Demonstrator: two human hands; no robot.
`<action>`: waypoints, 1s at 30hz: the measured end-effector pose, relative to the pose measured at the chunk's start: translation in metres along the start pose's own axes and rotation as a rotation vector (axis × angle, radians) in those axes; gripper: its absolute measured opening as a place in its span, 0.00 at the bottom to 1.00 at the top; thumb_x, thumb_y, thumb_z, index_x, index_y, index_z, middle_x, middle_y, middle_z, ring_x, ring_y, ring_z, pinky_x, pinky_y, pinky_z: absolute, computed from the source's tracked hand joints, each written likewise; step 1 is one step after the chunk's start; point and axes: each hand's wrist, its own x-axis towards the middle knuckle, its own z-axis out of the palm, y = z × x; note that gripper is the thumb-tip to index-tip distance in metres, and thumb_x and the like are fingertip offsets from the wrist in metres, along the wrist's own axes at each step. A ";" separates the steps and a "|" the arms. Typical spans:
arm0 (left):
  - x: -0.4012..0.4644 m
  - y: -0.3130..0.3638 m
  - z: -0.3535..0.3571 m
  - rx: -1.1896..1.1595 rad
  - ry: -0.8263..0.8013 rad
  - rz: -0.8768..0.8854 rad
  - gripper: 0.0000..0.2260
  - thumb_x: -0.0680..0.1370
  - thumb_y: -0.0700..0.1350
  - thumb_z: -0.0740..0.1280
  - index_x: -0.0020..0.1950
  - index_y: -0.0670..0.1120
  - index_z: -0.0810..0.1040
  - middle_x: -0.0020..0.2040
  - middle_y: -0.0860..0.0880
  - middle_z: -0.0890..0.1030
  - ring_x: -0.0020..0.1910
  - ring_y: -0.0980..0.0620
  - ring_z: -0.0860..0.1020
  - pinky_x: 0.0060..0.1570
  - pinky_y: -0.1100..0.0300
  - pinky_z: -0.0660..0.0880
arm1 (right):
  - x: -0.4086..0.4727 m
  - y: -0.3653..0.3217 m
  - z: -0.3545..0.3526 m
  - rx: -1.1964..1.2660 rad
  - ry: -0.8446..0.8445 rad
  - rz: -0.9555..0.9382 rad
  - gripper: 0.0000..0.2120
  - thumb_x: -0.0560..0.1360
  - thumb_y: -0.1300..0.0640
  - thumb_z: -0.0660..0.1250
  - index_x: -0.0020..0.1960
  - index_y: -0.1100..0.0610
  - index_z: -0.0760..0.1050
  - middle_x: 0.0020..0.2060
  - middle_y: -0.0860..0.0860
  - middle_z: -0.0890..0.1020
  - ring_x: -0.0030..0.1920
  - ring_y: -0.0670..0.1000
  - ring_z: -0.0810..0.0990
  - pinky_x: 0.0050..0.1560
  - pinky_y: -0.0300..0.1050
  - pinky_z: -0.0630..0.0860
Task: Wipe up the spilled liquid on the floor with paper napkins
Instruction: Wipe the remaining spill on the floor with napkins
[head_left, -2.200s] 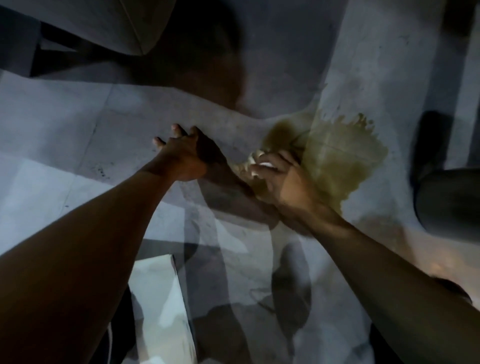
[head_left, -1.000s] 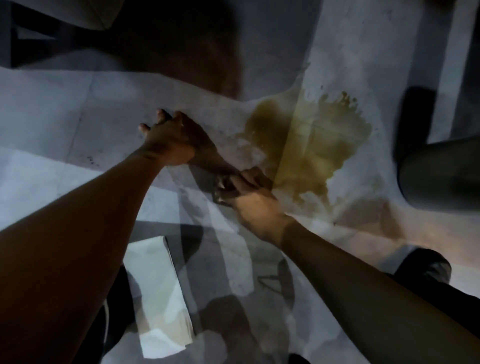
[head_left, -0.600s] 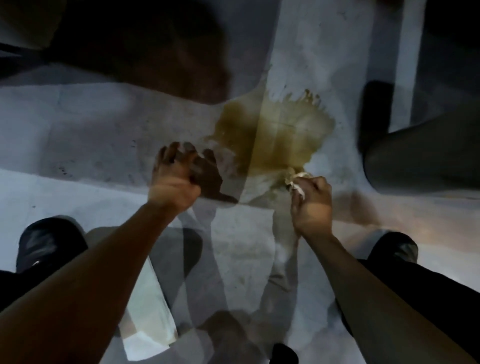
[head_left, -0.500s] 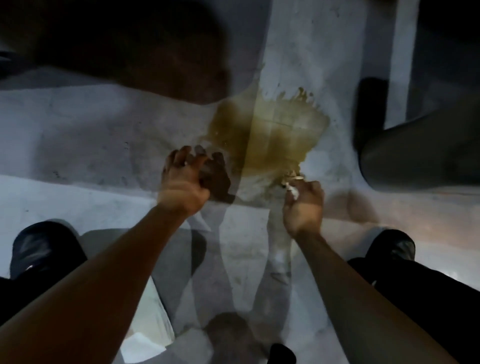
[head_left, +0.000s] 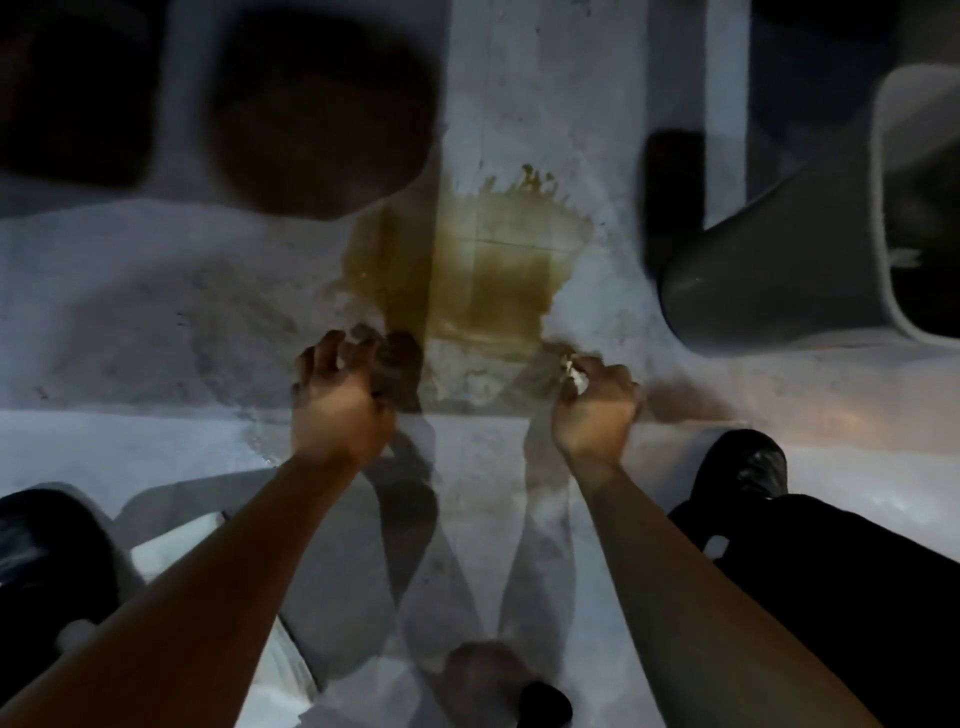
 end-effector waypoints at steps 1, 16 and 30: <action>-0.003 0.013 -0.001 -0.056 0.005 -0.003 0.29 0.72 0.57 0.60 0.73 0.53 0.72 0.73 0.44 0.70 0.72 0.38 0.66 0.68 0.42 0.69 | 0.001 -0.011 0.002 0.027 -0.071 -0.001 0.14 0.69 0.64 0.69 0.54 0.56 0.82 0.47 0.59 0.83 0.48 0.65 0.81 0.51 0.49 0.73; 0.015 0.059 -0.003 -0.541 0.075 -0.116 0.22 0.76 0.45 0.65 0.70 0.53 0.74 0.58 0.50 0.82 0.58 0.48 0.80 0.63 0.46 0.78 | 0.040 -0.007 -0.007 0.187 -0.194 -0.007 0.17 0.74 0.65 0.65 0.62 0.56 0.78 0.56 0.59 0.80 0.55 0.60 0.79 0.56 0.44 0.72; 0.024 0.007 -0.007 -0.107 -0.055 -0.390 0.42 0.75 0.54 0.71 0.82 0.57 0.50 0.83 0.39 0.49 0.80 0.32 0.49 0.72 0.31 0.61 | 0.023 -0.030 0.020 -0.316 -0.405 -0.635 0.25 0.79 0.58 0.49 0.74 0.50 0.69 0.68 0.56 0.70 0.67 0.62 0.69 0.66 0.59 0.72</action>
